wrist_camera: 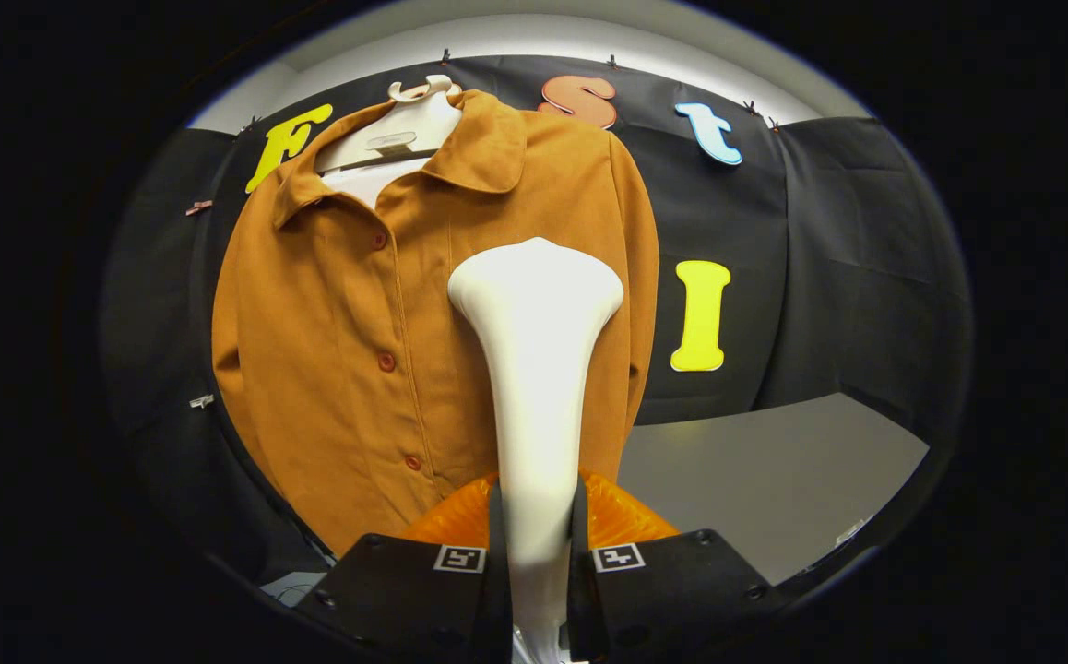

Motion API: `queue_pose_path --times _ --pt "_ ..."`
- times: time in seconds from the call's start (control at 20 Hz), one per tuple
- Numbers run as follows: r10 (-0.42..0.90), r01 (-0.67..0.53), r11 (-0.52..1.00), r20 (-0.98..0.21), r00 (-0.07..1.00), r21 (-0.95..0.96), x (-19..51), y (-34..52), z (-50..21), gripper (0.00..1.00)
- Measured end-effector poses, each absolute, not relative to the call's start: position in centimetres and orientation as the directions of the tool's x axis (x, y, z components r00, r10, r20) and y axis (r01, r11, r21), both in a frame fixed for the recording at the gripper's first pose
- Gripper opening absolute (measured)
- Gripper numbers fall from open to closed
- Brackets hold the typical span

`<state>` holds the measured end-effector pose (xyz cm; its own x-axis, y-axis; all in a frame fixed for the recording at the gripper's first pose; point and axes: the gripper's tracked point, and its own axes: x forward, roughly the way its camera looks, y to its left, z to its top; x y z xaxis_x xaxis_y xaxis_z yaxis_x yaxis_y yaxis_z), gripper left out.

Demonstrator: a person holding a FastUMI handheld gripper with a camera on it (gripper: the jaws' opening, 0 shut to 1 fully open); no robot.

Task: Iron the clothes twice with a garment steamer, once on the left side and once on the right side.

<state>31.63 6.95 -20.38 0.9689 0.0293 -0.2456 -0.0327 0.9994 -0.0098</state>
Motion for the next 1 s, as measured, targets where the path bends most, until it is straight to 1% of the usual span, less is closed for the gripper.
queue_pose_path --times 0.25,0.65,1.0 --pt "0.028 -0.036 0.999 -0.286 0.958 -0.024 30.7 6.9 -24.0 0.27" --pt "0.023 -0.028 1.0 -0.391 0.92 -0.008 28.5 6.9 -30.1 0.27" --pt "0.009 -0.026 0.999 -0.42 0.907 -0.036 27.7 6.6 -32.6 0.27"
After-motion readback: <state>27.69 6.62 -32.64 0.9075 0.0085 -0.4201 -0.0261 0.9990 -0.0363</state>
